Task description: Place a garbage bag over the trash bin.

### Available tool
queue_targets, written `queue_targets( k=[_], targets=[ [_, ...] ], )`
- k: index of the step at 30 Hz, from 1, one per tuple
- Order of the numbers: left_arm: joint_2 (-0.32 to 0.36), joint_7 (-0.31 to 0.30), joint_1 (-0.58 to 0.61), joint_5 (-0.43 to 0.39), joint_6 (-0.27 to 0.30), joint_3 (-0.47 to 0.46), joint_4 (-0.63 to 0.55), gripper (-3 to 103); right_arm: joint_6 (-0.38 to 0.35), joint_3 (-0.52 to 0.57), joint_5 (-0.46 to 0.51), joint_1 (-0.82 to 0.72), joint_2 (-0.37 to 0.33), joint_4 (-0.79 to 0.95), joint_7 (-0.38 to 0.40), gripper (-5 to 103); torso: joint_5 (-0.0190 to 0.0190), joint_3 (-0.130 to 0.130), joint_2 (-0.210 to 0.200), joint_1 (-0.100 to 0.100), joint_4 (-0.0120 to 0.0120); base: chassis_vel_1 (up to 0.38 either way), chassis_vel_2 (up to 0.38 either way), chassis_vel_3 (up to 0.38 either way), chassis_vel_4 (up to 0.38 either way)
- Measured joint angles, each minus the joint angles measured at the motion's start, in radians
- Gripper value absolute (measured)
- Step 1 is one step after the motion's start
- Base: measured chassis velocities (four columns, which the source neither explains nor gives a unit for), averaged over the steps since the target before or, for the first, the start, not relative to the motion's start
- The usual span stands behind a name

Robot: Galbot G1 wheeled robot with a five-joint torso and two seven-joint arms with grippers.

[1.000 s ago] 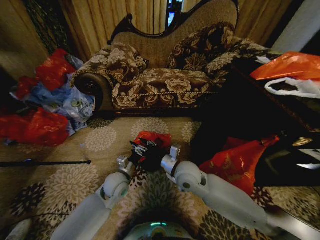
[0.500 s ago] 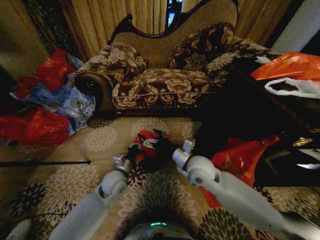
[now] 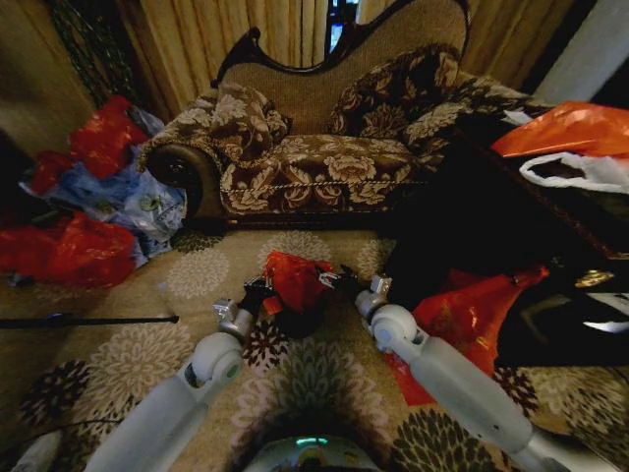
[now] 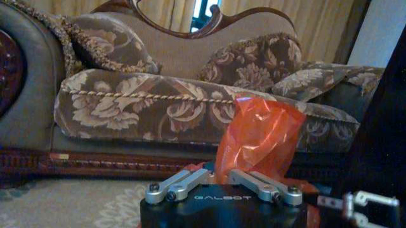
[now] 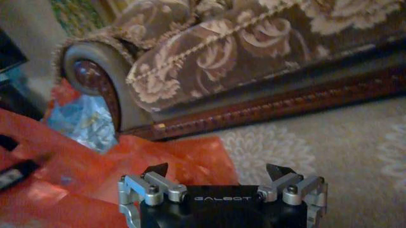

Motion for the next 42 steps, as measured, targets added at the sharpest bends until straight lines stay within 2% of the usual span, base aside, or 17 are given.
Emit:
queue_targets(
  k=[11,12,14,17,19,22,23,25,26,28,29,32,33,36,39,42],
  targets=[
    [0.006,0.000,0.008,-0.006,-0.001,-0.012,-0.021,0,0.027,-0.046,0.007,0.051,0.058,-0.101,0.016,100,0.0001,0.000,0.000,0.000,0.0000,0.000,0.000,0.000,0.000],
    [0.008,0.000,0.008,-0.008,-0.001,-0.014,-0.023,0,0.028,-0.052,0.016,0.056,0.064,-0.103,0.020,103,0.0001,0.000,0.000,0.000,0.0001,0.000,0.000,0.000,0.000],
    [0.010,0.000,0.007,-0.012,-0.001,-0.017,-0.026,0,0.030,-0.058,0.024,0.060,0.070,-0.106,0.024,100,0.0000,0.000,0.000,0.000,0.0001,0.000,0.000,0.000,0.000],
    [0.017,0.000,0.004,-0.022,-0.001,-0.027,-0.031,0,0.044,-0.077,0.029,0.062,0.081,-0.118,0.012,89,0.0001,0.000,0.000,0.000,0.0000,0.000,0.000,0.000,0.000],
    [0.019,0.000,0.003,-0.024,-0.001,-0.030,-0.033,0,0.051,-0.079,0.029,0.062,0.085,-0.127,-0.002,89,0.0002,0.000,0.000,0.000,0.0000,0.000,0.000,0.000,0.000],
    [0.021,0.001,-0.008,-0.029,-0.001,-0.032,-0.028,0,0.071,-0.069,0.022,0.058,0.095,-0.149,-0.031,73,0.0003,0.000,0.000,0.000,0.0001,0.000,0.000,0.000,0.000],
    [0.021,0.001,-0.008,-0.029,-0.001,-0.032,-0.028,0,0.071,-0.069,0.022,0.058,0.095,-0.149,-0.031,73,0.0003,0.000,0.000,0.000,0.0001,0.000,0.000,0.000,0.000],
    [0.019,0.001,-0.026,-0.034,-0.001,-0.024,-0.019,0,0.083,-0.056,0.024,0.058,0.092,-0.146,-0.029,62,0.0002,0.000,0.000,0.000,0.0000,0.000,0.000,0.000,0.000],
    [0.019,0.001,-0.026,-0.034,-0.001,-0.024,-0.019,0,0.083,-0.056,0.024,0.058,0.092,-0.146,-0.029,62,0.0002,0.000,0.000,0.000,0.0000,0.000,0.000,0.000,0.000],
    [0.014,0.001,-0.041,-0.039,-0.001,-0.016,-0.014,0,0.088,-0.047,0.032,0.061,0.081,-0.125,-0.024,51,0.0002,0.000,0.000,0.000,-0.0001,0.000,0.000,0.000,0.000],
    [0.014,0.001,-0.041,-0.039,-0.001,-0.016,-0.014,0,0.088,-0.047,0.032,0.061,0.081,-0.125,-0.024,51,0.0002,0.000,0.000,0.000,-0.0001,0.000,0.000,0.000,0.000],
    [0.008,0.002,-0.045,-0.040,0.000,-0.005,-0.008,0,0.089,-0.038,0.034,0.062,0.073,-0.113,-0.023,35,0.0001,0.000,0.000,0.000,0.0000,0.000,0.000,0.000,0.000],
    [0.008,0.002,-0.045,-0.040,0.000,-0.005,-0.008,0,0.089,-0.038,0.034,0.062,0.073,-0.113,-0.023,35,0.0001,0.000,0.000,0.000,0.0000,0.000,0.000,0.000,0.000],
    [0.012,0.002,-0.045,-0.041,0.001,-0.004,-0.007,0,0.084,-0.025,0.027,0.052,0.082,-0.125,-0.020,19,0.0002,0.000,0.000,0.000,0.0000,0.000,0.000,0.000,0.000],
    [0.018,0.002,-0.049,-0.044,0.001,-0.006,-0.006,0,0.084,-0.010,0.022,0.042,0.086,-0.129,-0.015,14,0.0003,0.000,0.000,0.000,0.0001,0.000,0.000,0.000,0.000],
    [0.020,0.001,-0.052,-0.047,0.002,-0.009,-0.005,0,0.084,0.001,0.022,0.037,0.081,-0.113,-0.009,3,0.0005,0.000,0.000,0.000,0.0000,0.000,0.000,0.000,0.000]
  ],
)
